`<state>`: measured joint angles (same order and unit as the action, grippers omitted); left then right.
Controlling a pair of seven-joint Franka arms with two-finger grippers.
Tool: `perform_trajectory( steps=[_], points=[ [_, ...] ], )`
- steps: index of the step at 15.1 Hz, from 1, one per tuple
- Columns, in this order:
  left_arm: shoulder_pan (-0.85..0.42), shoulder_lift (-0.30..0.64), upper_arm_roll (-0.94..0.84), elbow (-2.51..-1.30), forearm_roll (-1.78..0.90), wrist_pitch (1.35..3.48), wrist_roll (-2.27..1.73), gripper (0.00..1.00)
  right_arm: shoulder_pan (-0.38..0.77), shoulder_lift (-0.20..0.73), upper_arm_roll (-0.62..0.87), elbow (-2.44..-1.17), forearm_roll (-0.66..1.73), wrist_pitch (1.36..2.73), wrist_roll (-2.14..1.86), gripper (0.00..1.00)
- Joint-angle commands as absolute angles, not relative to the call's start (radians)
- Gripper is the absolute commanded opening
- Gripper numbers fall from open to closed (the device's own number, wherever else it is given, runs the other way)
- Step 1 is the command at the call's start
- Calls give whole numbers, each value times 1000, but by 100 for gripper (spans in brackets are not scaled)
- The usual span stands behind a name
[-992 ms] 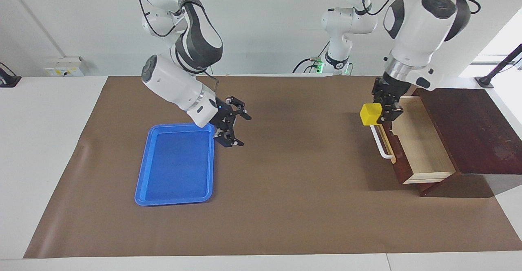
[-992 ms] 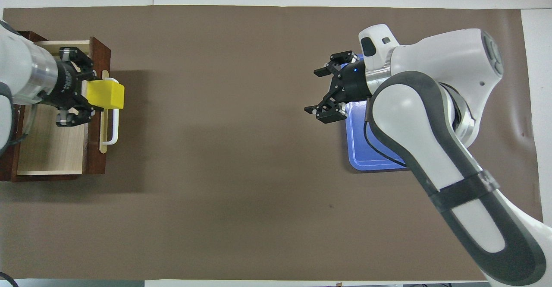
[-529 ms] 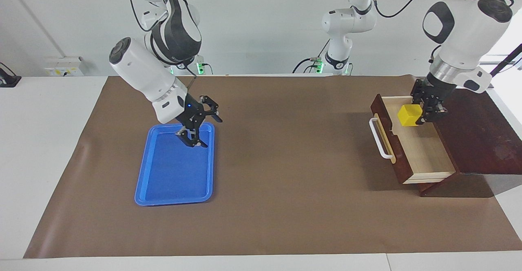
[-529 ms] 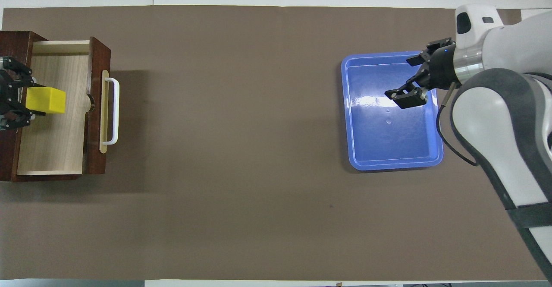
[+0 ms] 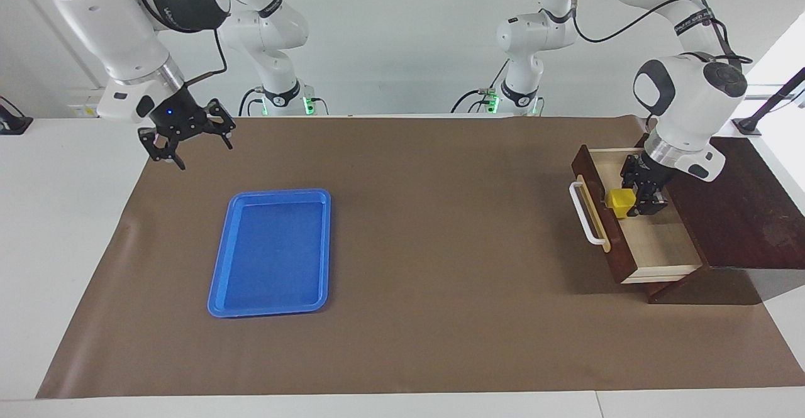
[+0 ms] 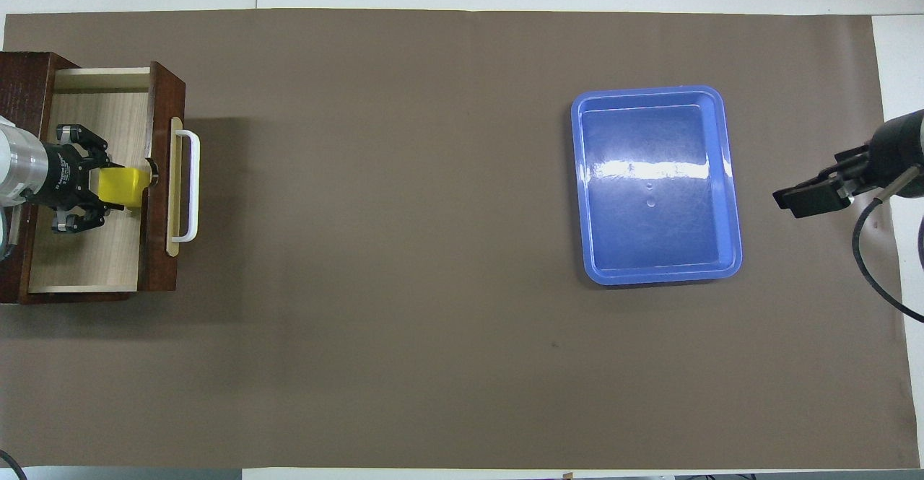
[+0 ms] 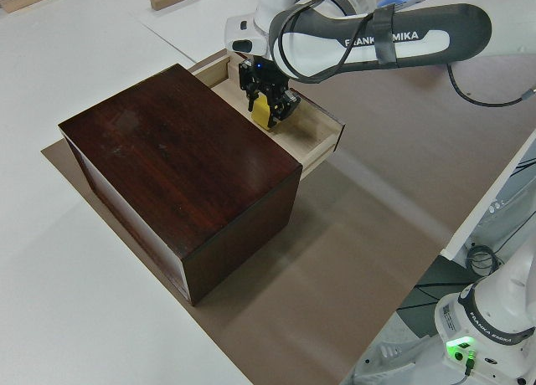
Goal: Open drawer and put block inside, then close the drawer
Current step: 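Push the drawer shut with the left gripper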
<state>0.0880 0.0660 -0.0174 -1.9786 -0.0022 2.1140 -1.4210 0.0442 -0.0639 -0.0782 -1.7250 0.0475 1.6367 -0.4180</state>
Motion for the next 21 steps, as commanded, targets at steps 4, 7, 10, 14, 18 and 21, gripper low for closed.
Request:
perform_trajectory(
  steps=[4,7,10,14,18,21],
  points=[
    [100,110,-20,-1837,-18,2004,-1424,100,-32,-64,-51,-1589,-5,1347,-71,100],
    [37,179,-23,-1657,-52,1863,-1526,100,-48,-63,-49,-1568,0,1325,-40,100],
    [-86,172,-21,-1701,-37,1881,-1630,100,-45,-64,-41,-1586,-11,1385,-31,100],
    [-117,97,-21,-1882,-12,2006,-1646,100,-46,-64,-38,-1611,-14,1457,-58,100],
    [-74,83,-21,-1918,40,2042,-1623,100,-46,-63,-21,-1638,-12,1564,-90,100],
    [-34,86,-20,-1913,78,2045,-1565,100,-46,-69,-21,-1678,-12,1575,-87,100]
  ],
)
